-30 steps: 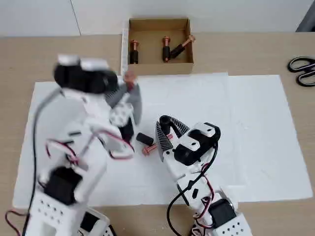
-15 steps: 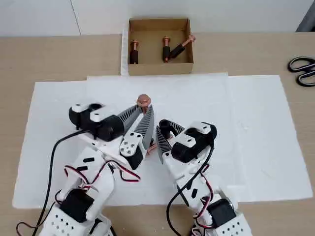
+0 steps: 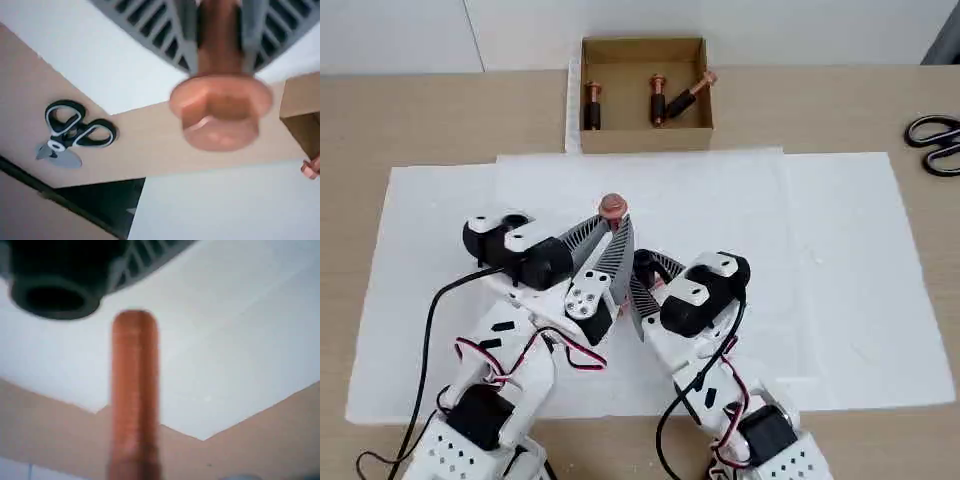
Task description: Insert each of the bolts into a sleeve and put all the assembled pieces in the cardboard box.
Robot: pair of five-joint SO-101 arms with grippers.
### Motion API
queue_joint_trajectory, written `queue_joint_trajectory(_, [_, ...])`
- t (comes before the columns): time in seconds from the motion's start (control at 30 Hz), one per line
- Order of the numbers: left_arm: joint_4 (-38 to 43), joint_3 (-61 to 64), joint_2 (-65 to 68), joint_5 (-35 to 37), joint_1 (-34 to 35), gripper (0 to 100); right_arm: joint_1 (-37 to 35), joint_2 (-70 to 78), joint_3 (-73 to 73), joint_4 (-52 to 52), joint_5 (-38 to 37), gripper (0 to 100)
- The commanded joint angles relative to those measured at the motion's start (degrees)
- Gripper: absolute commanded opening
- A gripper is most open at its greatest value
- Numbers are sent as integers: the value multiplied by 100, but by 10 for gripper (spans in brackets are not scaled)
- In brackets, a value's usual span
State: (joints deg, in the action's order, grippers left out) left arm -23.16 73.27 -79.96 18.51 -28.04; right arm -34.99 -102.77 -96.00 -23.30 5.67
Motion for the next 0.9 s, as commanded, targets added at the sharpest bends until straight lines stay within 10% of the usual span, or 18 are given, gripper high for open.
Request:
queue_joint_trajectory(0.0, [167,-4,-97,18,-18,6,-92,-110,-35,4,53,5])
queue_joint_trajectory(0.87, [396,-13,-88,18,0,6,-295,-57,-44,13,53,5])
